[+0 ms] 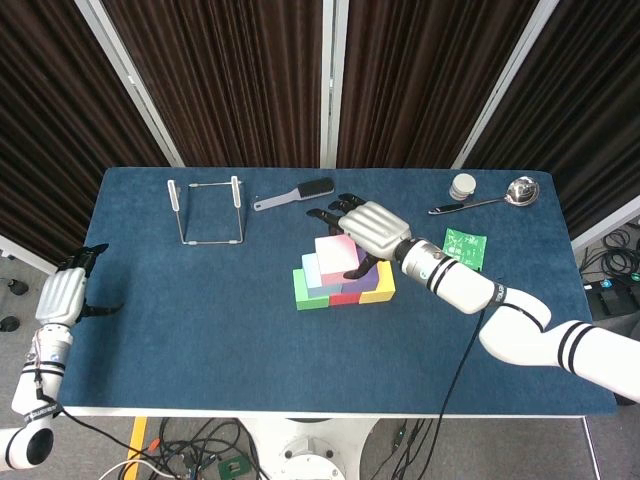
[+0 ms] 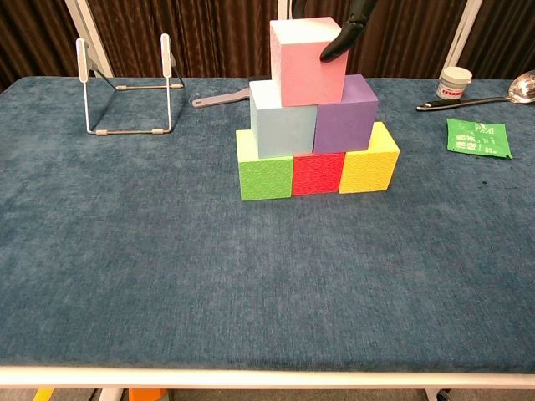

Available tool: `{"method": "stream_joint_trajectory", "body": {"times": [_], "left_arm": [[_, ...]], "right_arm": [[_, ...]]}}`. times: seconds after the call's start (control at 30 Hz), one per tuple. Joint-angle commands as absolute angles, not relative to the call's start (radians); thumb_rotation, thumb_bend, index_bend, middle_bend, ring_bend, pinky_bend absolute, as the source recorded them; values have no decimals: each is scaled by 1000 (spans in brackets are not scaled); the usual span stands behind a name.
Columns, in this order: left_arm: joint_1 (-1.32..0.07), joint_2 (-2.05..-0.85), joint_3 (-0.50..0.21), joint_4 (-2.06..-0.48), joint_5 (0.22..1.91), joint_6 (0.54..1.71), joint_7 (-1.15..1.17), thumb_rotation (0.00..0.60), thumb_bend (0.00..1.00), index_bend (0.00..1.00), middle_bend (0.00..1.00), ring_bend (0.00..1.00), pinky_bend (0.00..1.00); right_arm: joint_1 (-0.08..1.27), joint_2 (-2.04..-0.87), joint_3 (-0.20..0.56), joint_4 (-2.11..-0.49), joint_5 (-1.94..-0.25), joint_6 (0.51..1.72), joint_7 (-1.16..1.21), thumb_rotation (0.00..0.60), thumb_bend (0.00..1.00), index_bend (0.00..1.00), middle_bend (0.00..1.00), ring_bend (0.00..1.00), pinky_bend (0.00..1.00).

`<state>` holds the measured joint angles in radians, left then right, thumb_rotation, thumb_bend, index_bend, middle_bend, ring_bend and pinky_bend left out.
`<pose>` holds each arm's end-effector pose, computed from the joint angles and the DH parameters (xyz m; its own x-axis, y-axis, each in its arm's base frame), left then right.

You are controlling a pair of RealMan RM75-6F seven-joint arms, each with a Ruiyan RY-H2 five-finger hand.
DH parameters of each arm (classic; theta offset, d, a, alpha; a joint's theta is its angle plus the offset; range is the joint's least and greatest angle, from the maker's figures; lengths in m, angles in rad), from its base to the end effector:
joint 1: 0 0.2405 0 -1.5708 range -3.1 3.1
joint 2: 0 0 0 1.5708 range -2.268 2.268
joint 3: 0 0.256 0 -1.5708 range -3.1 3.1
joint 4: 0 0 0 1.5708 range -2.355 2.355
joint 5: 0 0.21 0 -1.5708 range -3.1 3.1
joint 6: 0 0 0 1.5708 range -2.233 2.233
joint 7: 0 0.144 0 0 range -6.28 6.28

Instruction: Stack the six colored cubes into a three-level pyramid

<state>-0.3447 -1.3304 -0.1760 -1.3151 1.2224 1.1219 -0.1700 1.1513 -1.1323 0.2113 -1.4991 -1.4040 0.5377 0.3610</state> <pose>-0.3316 0.2936 0.1074 0.2147 0.1089 0.9706 0.9702 0.0908 -0.2248 -0.0327 -0.4188 0.0845 0.5058 -0.3634 0.7824 -0.7453 -0.6408 0.1841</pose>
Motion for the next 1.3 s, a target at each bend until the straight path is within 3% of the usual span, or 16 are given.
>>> {"method": "stream_joint_trajectory", "body": {"times": [0.03, 0.13, 0.27, 0.4, 0.53, 1.0, 1.3], "left_arm": [[-344, -1331, -175, -1315, 1222, 1121, -170, 600, 115, 113, 136, 49, 145], [-344, -1330, -175, -1316, 1221, 1121, -169, 600, 115, 113, 136, 49, 146], [-344, -1328, -176, -1316, 1218, 1120, -169, 600, 115, 113, 136, 49, 146], [-344, -1328, -176, -1317, 1218, 1120, -171, 600, 115, 113, 136, 49, 145], [-346, -1327, -178, -1317, 1218, 1119, -172, 600, 115, 113, 136, 49, 145], [-344, -1319, -177, -1336, 1230, 1132, -172, 600, 115, 113, 136, 49, 146], [-335, -1281, -185, -1365, 1270, 1179, -209, 600, 115, 113, 136, 49, 145]], "right_arm": [[1152, -1135, 210, -1496, -1400, 534, 357, 600, 116, 0, 447, 94, 0], [1153, -1135, 211, -1497, -1396, 529, 357, 600, 109, 0, 406, 80, 0], [1155, -1131, 211, -1499, -1395, 520, 360, 600, 96, 0, 263, 5, 0], [1152, -1130, 216, -1501, -1394, 528, 364, 600, 55, 0, 143, 0, 0], [1150, -1125, 217, -1507, -1393, 527, 366, 600, 26, 0, 89, 0, 0], [1106, -1045, 230, -1599, -1407, 589, 377, 600, 0, 0, 58, 0, 0], [890, -836, 198, -1804, -1354, 822, 238, 600, 0, 0, 28, 0, 0]]}}
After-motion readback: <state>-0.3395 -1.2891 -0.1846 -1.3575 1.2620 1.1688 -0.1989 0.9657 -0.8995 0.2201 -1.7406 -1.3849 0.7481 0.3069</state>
